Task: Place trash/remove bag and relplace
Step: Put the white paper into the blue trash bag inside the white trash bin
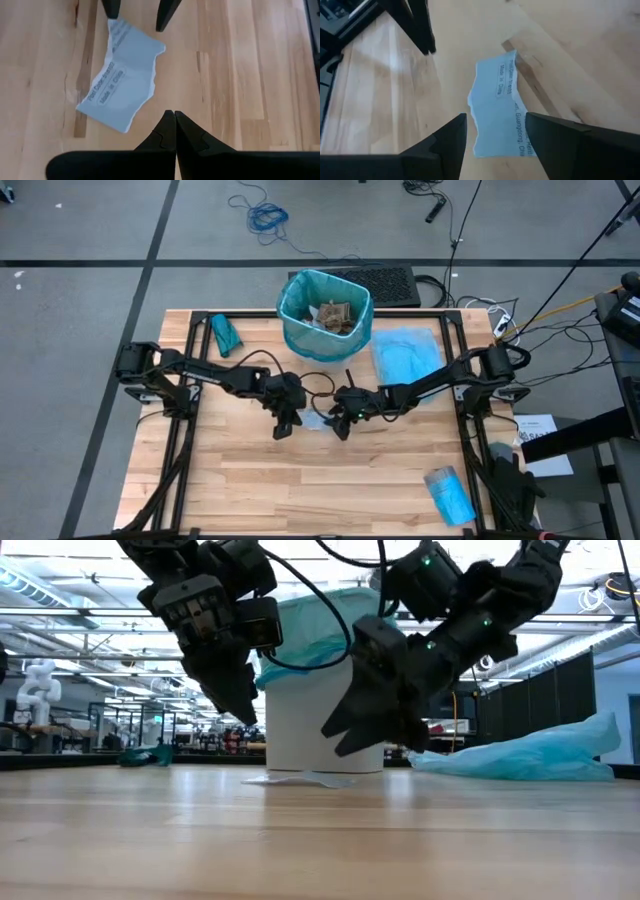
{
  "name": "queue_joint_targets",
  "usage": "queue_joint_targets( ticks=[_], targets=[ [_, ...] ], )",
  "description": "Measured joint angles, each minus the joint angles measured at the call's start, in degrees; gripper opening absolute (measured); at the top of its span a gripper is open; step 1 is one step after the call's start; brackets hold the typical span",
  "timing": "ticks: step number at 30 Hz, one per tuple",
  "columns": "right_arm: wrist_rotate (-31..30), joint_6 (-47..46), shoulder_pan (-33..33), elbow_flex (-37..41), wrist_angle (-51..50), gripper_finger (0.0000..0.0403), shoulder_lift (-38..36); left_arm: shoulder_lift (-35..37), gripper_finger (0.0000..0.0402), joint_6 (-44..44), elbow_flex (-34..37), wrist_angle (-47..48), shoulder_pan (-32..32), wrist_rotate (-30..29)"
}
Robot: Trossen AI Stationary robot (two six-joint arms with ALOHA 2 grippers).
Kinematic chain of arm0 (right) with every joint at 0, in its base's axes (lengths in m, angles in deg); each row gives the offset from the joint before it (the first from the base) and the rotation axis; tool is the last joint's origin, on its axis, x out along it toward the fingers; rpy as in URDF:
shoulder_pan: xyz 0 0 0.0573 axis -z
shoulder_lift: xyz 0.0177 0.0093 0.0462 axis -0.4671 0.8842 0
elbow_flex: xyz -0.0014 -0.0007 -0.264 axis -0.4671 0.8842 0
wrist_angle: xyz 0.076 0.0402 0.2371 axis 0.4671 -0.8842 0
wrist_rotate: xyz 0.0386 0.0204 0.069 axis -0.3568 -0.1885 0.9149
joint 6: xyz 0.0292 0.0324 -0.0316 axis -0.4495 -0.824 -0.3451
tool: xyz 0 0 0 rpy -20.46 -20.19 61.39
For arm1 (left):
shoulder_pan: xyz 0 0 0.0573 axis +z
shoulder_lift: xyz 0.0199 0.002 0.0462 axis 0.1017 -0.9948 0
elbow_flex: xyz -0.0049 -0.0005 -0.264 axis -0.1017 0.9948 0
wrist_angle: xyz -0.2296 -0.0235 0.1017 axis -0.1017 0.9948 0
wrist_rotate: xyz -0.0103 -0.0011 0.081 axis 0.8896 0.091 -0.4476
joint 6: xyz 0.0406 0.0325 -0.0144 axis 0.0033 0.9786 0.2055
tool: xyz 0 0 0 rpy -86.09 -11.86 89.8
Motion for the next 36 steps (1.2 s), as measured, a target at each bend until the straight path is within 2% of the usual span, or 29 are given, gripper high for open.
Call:
queue_joint_targets(
  ticks=[6,12,16,25,36],
  targets=[
    [0.2,-5.6,0.3,0.0,-7.3,0.0197,-2.3,0.0,0.0,-0.9,3.9,-4.7,0.0,-0.3],
    [3.4,-12.0,1.6,0.0,-8.5,0.0197,-2.1,0.0,0.0,-3.5,5.4,-6.2,0.0,-8.9],
    [3.8,-14.2,2.9,0.0,-8.1,0.0196,-2.1,-0.3,0.0,-3.4,5.5,-6.9,0.0,-11.3],
    [5.1,-18.0,4.5,0.0,-10.7,0.0196,-2.1,-3.9,0.0,-3.5,5.7,-7.5,0.0,-10.2],
    [7.8,-17.7,4.0,0.0,-12.6,0.0196,-2.0,-5.0,0.0,-4.2,5.7,-10.5,-0.3,-8.9]
  ],
)
